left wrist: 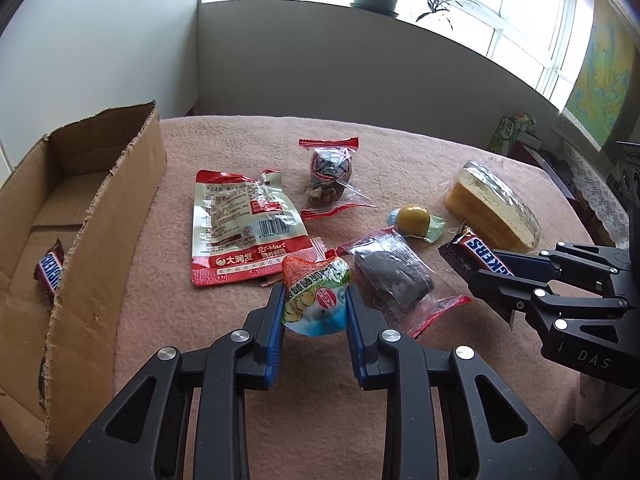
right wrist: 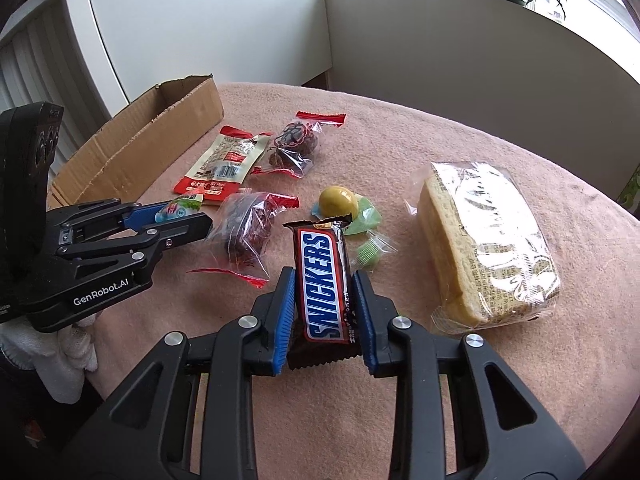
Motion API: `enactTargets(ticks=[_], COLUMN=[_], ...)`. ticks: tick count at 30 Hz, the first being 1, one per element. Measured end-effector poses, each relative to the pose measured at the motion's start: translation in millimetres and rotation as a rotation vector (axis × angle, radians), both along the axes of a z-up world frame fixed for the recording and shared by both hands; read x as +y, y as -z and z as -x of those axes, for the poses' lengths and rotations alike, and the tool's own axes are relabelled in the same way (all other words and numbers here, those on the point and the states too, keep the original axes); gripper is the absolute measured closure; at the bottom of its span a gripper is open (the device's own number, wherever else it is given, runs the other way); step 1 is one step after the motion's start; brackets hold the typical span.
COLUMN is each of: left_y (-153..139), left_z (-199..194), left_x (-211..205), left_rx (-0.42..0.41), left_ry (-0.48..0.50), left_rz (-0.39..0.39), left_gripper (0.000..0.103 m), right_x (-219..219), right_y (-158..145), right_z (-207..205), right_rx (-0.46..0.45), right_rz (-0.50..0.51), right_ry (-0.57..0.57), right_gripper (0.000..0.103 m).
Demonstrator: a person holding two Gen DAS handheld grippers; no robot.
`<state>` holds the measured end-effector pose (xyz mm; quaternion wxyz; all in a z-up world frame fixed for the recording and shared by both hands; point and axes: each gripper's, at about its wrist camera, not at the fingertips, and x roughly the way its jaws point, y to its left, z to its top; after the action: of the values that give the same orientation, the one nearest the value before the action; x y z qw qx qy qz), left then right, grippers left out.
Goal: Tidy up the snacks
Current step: 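Carry the candy egg and Snickers into the box and open both tools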
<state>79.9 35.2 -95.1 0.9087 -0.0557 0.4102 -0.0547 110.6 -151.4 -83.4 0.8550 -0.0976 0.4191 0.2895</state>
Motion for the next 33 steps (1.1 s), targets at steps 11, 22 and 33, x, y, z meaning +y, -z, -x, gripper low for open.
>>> enactTargets(ticks=[11, 22, 33], left_y=[-43, -61, -63], left_z=[32, 51, 73], left_x=[2, 49, 110], left_rx=[-0.131, -0.21, -0.252], left_ry=[0.0, -0.091, -0.213], left_rz=[0.027, 0.059, 0.065], left_gripper=[0.077, 0.077, 0.077], right_x=[6, 64, 141], right_y=[-36, -62, -64], right_z=[13, 17, 14], right_rx=[-0.068, -0.102, -0.073], right_rz=[-0.071, -0.125, -0.17], right_ry=[0.011, -0.056, -0.118], right_gripper=[0.074, 0.074, 0.073])
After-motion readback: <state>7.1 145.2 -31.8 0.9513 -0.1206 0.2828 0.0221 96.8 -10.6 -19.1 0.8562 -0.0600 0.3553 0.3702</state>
